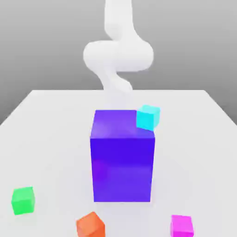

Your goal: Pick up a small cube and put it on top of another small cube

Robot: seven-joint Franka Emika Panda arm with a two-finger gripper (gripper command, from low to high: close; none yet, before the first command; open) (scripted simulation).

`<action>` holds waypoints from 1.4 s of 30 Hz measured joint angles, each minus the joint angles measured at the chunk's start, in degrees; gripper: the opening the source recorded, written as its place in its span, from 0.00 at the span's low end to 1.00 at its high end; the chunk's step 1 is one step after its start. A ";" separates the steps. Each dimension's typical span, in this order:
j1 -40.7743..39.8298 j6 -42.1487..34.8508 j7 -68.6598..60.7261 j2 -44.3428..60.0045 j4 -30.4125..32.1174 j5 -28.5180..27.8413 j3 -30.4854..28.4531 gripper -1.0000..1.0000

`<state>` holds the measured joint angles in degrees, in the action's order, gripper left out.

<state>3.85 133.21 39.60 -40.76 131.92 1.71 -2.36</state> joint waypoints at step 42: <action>21.01 26.83 -67.36 68.67 0.60 6.65 -3.81 0.00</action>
<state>24.87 160.04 -27.76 27.91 132.52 8.36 -6.16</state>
